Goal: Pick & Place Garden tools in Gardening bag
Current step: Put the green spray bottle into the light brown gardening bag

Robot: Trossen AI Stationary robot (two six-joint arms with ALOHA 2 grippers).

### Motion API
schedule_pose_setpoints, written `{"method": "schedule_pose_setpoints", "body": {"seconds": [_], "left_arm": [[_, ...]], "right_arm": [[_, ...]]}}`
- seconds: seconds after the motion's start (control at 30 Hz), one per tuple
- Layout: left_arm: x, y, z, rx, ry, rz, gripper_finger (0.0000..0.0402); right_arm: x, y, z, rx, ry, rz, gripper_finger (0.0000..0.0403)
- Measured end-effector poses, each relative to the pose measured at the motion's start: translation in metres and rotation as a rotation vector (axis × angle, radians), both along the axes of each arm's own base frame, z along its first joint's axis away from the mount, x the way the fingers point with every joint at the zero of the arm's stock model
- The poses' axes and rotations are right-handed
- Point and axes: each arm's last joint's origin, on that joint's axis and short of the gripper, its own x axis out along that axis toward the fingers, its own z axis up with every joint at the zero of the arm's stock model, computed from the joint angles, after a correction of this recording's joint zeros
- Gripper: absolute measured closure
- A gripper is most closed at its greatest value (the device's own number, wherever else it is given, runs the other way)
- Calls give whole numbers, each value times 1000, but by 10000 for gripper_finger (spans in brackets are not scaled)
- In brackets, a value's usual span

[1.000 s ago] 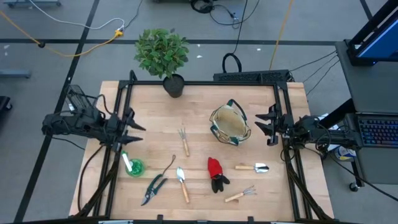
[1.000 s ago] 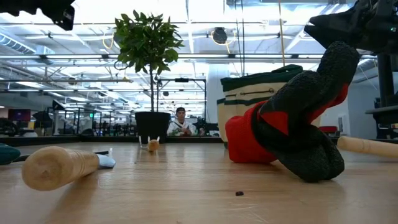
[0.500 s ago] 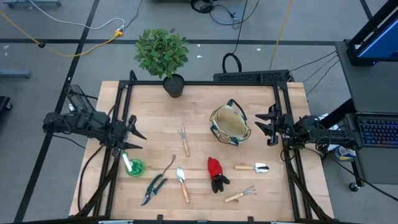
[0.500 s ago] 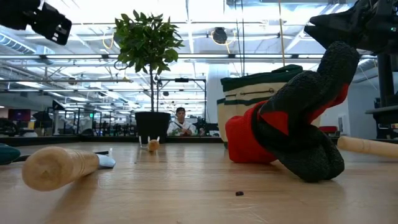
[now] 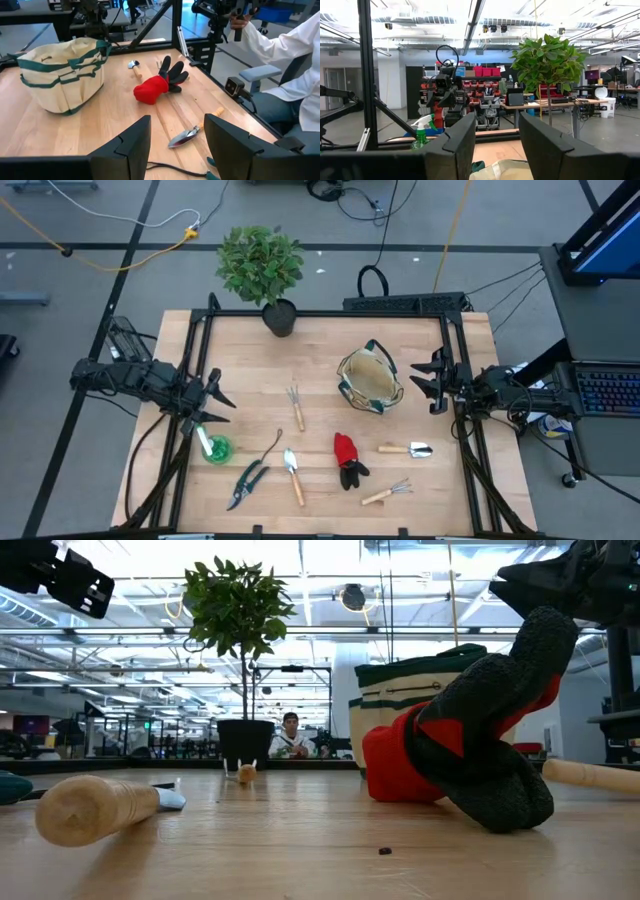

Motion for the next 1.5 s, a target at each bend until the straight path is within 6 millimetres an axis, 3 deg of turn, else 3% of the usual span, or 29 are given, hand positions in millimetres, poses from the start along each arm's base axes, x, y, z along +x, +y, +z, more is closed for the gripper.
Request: {"method": "schedule_pose_setpoints", "body": {"seconds": [0.3, 0.77, 0.97, 1.27, 1.5], "left_arm": [[2, 0, -3, 0, 42, 24, 211], [21, -4, -17, 22, 223, 31, 211], [24, -5, -15, 10, 206, -5, 211], [18, -7, 33, -122, 110, -81, 211], [20, -9, 66, -52, 388, -84, 211]], "right_arm": [[0, 0, 0, 0, 0, 0, 258], [1, 0, -1, 1, 17, -1, 256], [1, 0, -2, 1, 18, -2, 257], [1, 0, -2, -5, 17, -6, 257], [1, 0, -1, -5, 16, -6, 257]]}}
